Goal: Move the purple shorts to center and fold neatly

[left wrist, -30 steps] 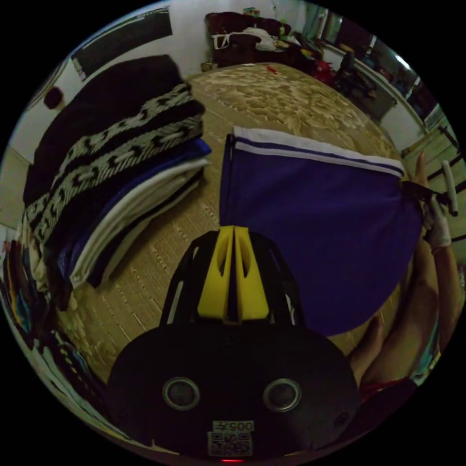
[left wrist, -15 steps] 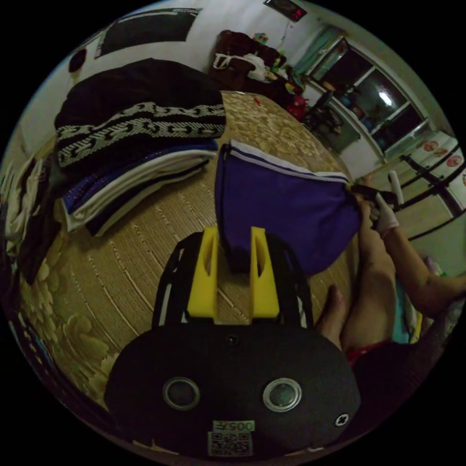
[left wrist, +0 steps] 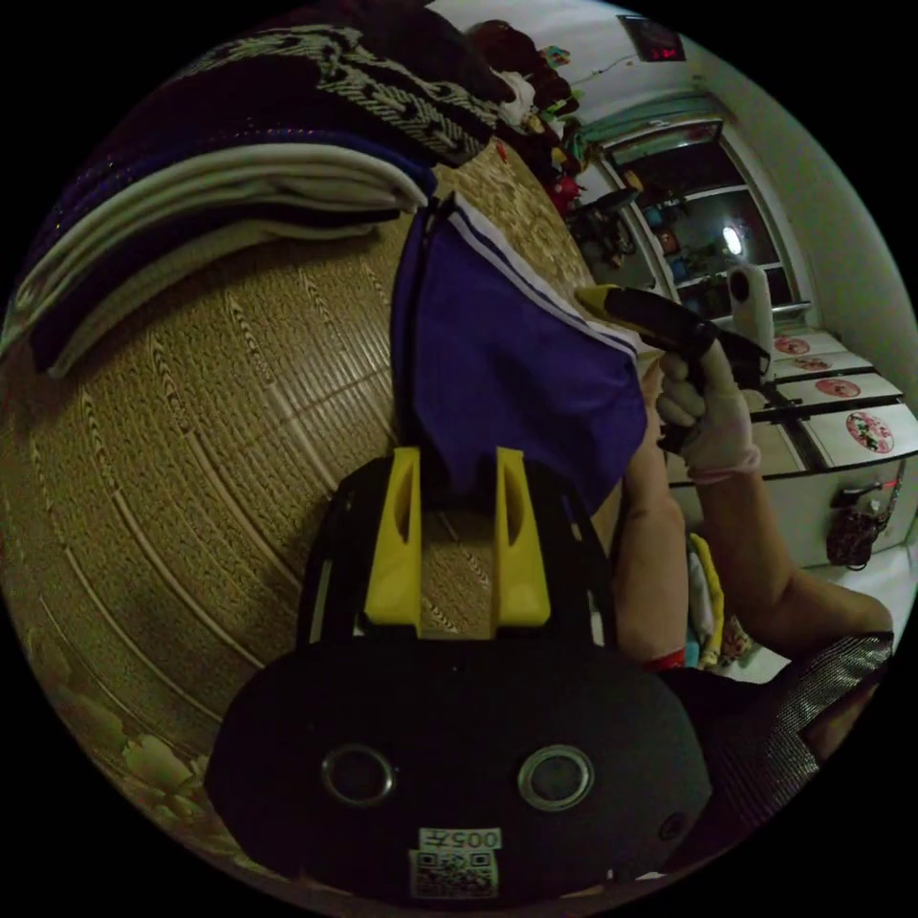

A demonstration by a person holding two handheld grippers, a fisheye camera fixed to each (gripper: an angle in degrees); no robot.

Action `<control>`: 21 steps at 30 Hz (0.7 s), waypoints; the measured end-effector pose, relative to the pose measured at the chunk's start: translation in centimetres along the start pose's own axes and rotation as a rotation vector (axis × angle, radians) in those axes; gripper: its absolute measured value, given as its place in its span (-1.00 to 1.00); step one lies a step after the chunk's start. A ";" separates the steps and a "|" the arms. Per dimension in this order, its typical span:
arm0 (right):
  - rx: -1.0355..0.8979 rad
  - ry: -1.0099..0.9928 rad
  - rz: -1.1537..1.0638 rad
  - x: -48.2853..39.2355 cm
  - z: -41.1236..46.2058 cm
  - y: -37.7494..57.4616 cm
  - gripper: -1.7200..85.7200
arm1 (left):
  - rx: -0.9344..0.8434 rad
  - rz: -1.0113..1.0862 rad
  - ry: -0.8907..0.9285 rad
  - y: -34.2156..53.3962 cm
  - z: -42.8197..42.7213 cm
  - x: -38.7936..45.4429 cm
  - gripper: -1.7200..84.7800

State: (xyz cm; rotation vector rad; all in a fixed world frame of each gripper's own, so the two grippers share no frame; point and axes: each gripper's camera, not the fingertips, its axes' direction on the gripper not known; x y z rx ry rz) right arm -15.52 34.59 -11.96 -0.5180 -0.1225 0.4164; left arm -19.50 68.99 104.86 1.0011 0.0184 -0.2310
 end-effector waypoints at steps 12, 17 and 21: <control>-0.208 0.199 0.013 -7.2 15.8 -4.3 -0.80 | -0.045 0.052 0.135 -0.5 1.4 -2.0 -0.81; -0.301 0.335 -0.027 -9.8 21.0 -5.6 -0.69 | -0.024 0.066 0.120 -0.2 1.2 -2.0 -0.82; -0.295 0.473 -0.078 -11.6 23.6 -5.6 -0.70 | 0.056 0.013 0.027 0.8 -0.6 -2.9 -0.81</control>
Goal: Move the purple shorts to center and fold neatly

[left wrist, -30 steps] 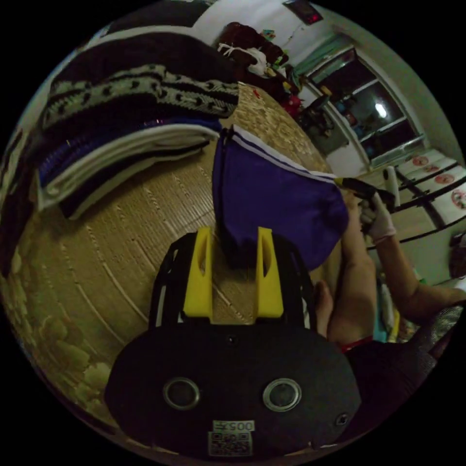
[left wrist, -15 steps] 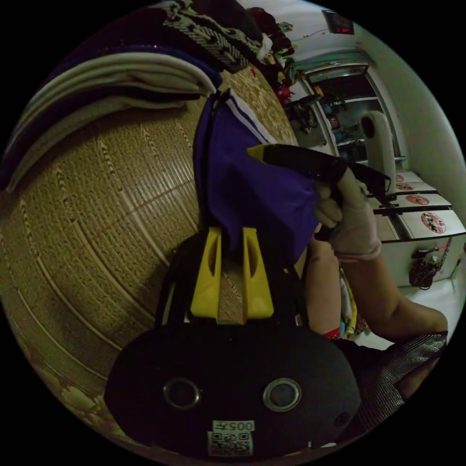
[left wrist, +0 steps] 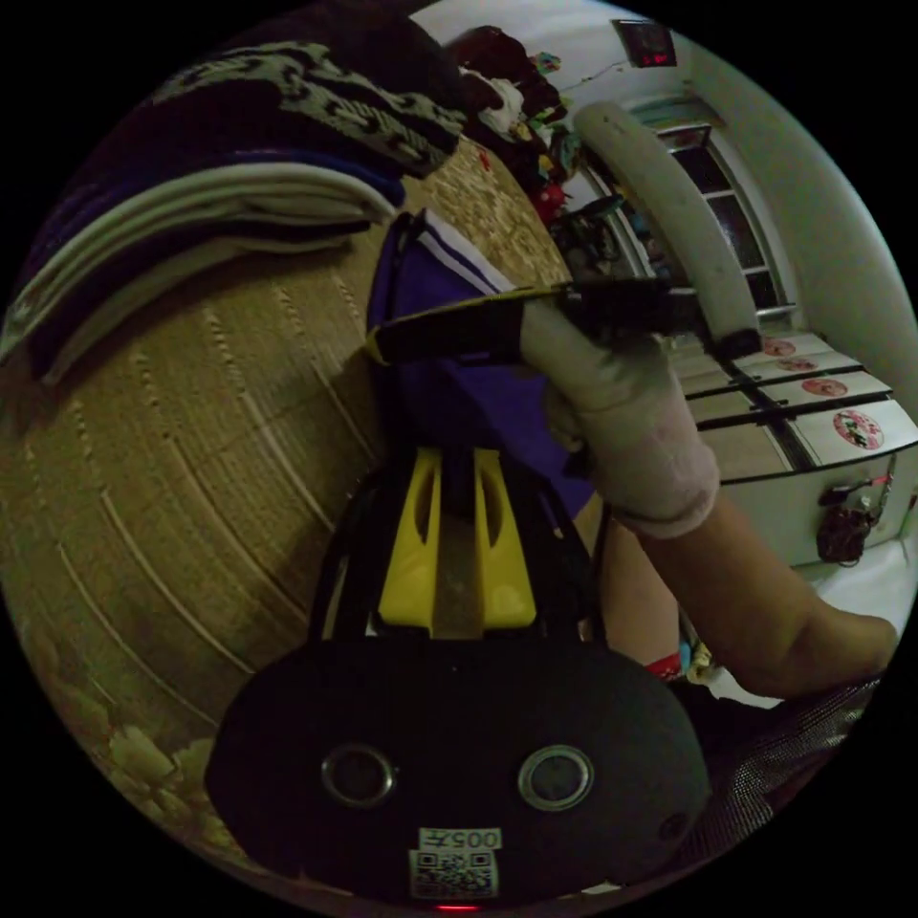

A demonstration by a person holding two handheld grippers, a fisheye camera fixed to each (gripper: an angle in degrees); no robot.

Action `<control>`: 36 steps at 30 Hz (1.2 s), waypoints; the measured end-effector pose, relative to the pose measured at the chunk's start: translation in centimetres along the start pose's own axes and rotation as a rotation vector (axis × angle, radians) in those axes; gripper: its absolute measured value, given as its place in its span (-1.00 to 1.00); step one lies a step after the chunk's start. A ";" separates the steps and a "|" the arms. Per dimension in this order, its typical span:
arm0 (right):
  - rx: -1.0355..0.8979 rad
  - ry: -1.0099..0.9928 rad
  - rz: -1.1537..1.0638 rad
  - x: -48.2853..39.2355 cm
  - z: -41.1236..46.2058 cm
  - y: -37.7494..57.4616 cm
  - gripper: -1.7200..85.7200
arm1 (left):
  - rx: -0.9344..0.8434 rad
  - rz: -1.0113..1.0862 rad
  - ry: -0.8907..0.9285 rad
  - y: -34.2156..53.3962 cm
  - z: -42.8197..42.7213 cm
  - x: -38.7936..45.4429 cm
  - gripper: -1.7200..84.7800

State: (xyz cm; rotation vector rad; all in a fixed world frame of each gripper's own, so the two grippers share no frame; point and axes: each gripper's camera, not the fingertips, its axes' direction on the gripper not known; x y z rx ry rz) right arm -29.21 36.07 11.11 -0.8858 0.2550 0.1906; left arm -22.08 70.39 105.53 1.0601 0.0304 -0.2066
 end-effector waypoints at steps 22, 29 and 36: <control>0.098 -0.019 0.004 4.0 1.0 4.1 -0.97 | -0.127 0.049 0.102 0.8 6.9 0.4 -0.79; 0.241 -0.675 0.218 14.1 -1.3 10.1 -0.97 | -0.006 0.120 0.250 3.2 4.0 2.9 -0.84; 0.278 -0.899 0.250 17.3 -2.2 14.3 -0.98 | -0.050 0.109 0.275 6.2 4.2 3.6 -0.84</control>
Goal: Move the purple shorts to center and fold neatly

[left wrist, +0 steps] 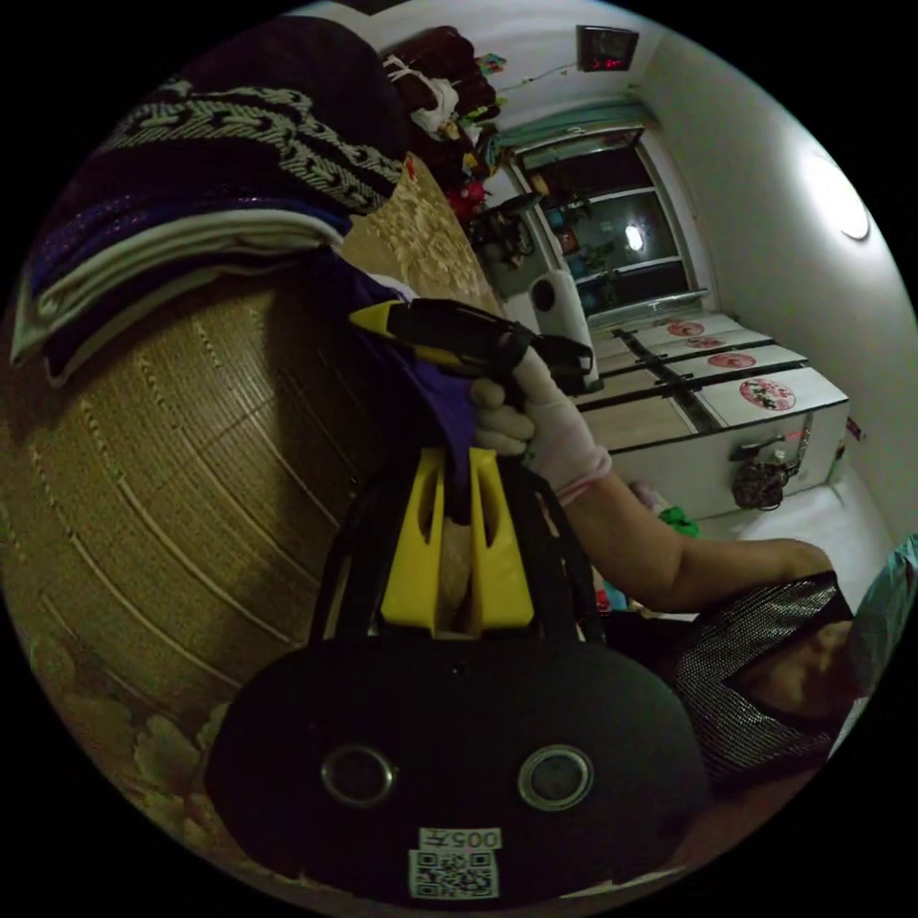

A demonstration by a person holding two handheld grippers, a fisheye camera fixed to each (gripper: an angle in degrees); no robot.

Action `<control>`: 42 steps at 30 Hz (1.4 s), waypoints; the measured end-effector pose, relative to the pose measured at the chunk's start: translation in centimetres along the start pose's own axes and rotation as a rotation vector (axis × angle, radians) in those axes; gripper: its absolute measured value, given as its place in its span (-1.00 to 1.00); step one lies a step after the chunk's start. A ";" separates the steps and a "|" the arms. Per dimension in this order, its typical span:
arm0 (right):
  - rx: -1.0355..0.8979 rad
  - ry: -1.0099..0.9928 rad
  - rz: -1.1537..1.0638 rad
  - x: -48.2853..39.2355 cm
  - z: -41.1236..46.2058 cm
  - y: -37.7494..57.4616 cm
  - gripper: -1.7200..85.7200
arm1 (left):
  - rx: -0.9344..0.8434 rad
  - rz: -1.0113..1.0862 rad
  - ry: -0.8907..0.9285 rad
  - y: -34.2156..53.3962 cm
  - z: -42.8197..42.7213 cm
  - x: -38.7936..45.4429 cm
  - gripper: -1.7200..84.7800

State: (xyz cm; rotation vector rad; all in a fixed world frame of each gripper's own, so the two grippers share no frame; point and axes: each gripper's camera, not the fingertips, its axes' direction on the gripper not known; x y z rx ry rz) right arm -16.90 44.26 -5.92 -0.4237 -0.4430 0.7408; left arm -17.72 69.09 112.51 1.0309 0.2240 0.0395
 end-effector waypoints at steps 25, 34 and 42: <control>0.217 -0.180 0.045 19.0 -39.4 11.3 -0.91 | -0.052 0.055 0.003 -2.3 34.0 13.2 -0.83; 0.272 -0.319 -0.021 19.0 -47.3 13.2 -0.88 | 0.016 0.156 -0.155 -1.4 40.6 18.8 -0.82; 0.383 -0.063 0.123 19.8 -54.4 17.1 -0.91 | -0.100 0.187 -0.251 -0.8 48.2 21.4 -0.78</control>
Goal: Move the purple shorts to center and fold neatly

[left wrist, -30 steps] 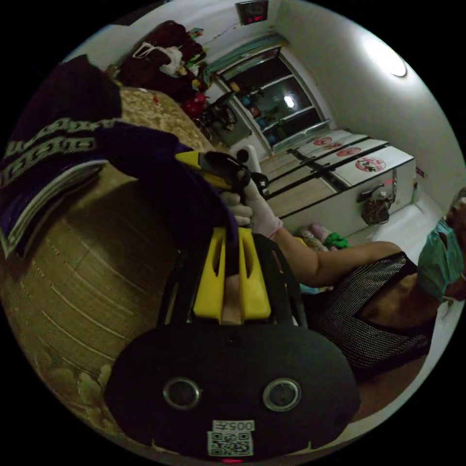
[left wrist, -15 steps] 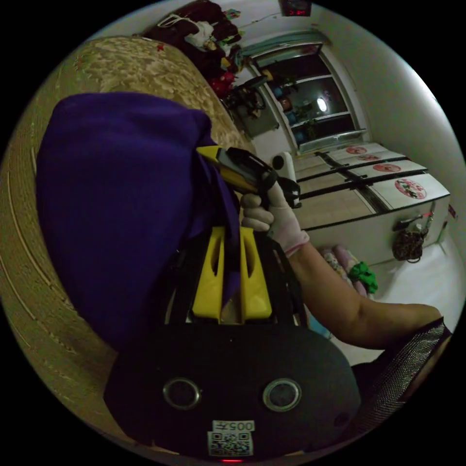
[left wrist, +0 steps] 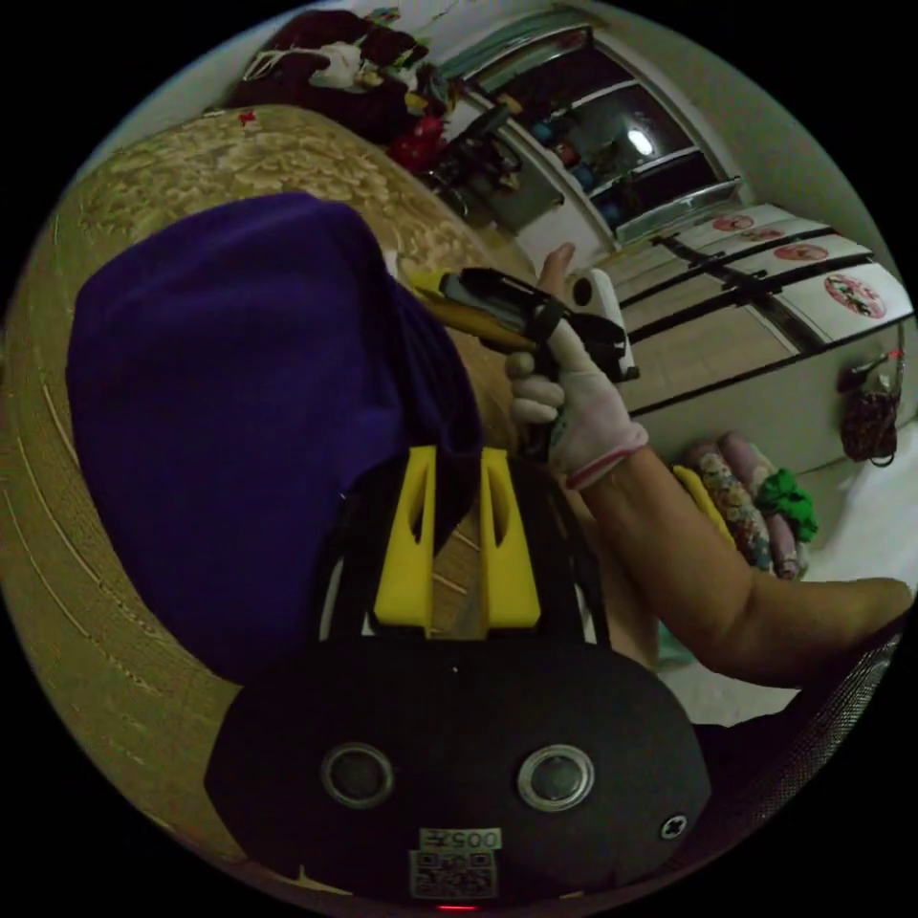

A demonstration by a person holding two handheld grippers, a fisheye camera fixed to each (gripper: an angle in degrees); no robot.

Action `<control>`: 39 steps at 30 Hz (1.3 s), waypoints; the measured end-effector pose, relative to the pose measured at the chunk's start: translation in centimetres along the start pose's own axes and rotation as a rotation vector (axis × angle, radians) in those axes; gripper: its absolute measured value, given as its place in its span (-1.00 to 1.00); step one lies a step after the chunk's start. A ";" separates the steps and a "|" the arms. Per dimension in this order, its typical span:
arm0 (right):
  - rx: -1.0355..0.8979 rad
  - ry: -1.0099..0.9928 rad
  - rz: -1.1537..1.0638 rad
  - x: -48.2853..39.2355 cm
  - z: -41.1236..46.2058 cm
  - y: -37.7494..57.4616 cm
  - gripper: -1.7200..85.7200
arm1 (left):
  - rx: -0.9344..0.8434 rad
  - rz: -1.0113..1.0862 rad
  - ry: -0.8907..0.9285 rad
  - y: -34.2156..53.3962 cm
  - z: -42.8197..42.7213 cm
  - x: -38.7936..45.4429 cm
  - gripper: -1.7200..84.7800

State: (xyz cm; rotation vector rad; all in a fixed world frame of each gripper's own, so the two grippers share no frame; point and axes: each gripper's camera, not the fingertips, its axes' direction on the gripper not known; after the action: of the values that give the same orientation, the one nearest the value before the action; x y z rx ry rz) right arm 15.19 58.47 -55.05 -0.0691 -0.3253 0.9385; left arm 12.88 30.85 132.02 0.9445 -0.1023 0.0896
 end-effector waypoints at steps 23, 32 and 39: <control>-0.208 0.079 -0.346 -10.2 -2.9 1.5 -0.98 | 0.159 -0.052 -0.166 0.2 -2.2 -1.9 -0.97; -0.521 0.361 -0.390 -10.6 0.2 2.5 -0.98 | -0.223 -0.007 -0.133 -4.6 4.0 -3.6 -0.98; -0.568 0.246 -0.475 -12.8 0.0 2.6 -0.98 | -0.239 0.142 -0.077 -5.3 3.5 -1.4 -0.97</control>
State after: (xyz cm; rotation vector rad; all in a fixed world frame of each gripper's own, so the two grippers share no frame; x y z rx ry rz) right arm 6.18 49.69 -58.70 -0.5982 -0.3515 0.3399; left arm 11.98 24.91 129.60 0.7016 -0.2465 0.1684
